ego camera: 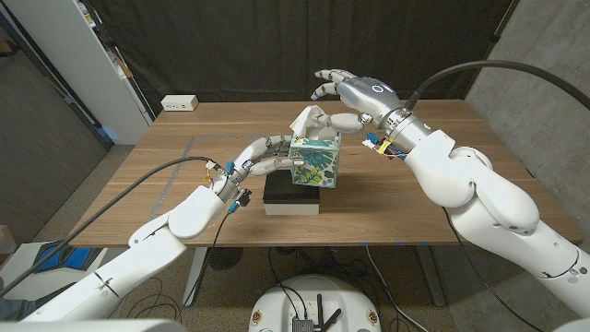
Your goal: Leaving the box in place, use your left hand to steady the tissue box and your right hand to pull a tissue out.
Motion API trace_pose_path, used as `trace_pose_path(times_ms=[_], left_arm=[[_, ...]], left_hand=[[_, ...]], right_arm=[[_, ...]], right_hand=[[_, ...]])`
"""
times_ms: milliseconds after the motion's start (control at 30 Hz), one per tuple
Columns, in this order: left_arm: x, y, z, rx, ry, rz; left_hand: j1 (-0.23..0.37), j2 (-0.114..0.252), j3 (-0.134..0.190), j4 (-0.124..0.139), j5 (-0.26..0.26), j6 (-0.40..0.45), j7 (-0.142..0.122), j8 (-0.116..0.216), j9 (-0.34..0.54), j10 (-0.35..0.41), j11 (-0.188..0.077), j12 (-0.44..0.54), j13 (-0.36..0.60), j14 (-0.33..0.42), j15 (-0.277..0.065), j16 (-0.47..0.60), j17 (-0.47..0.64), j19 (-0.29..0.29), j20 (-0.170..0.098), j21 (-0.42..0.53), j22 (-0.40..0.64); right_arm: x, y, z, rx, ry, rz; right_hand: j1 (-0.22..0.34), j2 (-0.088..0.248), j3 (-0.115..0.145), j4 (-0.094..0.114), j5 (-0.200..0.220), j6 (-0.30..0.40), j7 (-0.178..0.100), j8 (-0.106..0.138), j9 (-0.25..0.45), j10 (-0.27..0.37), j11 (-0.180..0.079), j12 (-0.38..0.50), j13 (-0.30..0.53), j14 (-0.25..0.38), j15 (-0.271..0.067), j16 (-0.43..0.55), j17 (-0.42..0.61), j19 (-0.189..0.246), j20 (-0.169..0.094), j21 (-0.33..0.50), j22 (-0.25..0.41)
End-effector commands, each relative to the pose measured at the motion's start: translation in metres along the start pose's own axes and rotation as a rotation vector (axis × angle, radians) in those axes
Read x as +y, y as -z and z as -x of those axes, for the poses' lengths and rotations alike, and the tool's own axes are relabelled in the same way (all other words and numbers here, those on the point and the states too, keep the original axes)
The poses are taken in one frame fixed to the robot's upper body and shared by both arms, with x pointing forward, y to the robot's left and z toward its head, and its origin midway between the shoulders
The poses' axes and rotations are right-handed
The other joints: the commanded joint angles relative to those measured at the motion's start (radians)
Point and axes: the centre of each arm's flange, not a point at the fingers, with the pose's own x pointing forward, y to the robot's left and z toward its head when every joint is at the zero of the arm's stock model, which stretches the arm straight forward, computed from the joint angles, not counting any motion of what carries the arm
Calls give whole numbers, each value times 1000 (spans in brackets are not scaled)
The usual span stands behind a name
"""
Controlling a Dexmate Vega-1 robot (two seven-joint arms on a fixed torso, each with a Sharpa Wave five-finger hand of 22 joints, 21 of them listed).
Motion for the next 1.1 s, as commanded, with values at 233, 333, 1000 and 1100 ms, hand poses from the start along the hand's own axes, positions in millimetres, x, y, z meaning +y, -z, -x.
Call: trace_pose_path(times_ms=[233,333,1000,1100], left_arm=[[2,2,-2,6,3,-1],[1,2,-3,6,3,-3],[2,8,-4,16,10,15],[2,8,-4,14,7,13]], left_hand=[[57,68,22,12,5,26,11,4,15,2,7,0,4,6,-22,-3,3,3,3,-1,4],[57,68,22,12,5,26,11,4,15,2,7,-1,4,5,-21,-4,2,3,3,-1,4],[54,71,26,11,5,27,12,2,15,3,9,-2,5,5,-21,-5,2,3,5,-1,4],[54,71,26,11,5,27,12,2,15,3,9,-2,5,7,-20,-4,2,3,5,-1,4]], right_arm=[[3,-3,-8,-2,6,34],[2,-4,-9,4,11,54],[12,1,-15,10,8,37],[11,0,-16,16,14,45]], right_hand=[[51,6,3,3,-4,85,-30,28,14,57,-11,17,3,44,-18,22,4,42,-12,10,1],[64,7,2,3,-6,108,-37,33,13,69,-14,17,2,56,-23,29,5,53,-15,12,2],[122,11,-6,6,-17,240,-68,70,11,128,-42,18,0,98,-47,55,15,98,-32,17,4],[133,16,-6,5,-18,268,-67,81,15,136,-46,17,0,103,-51,60,18,105,-35,18,4]])
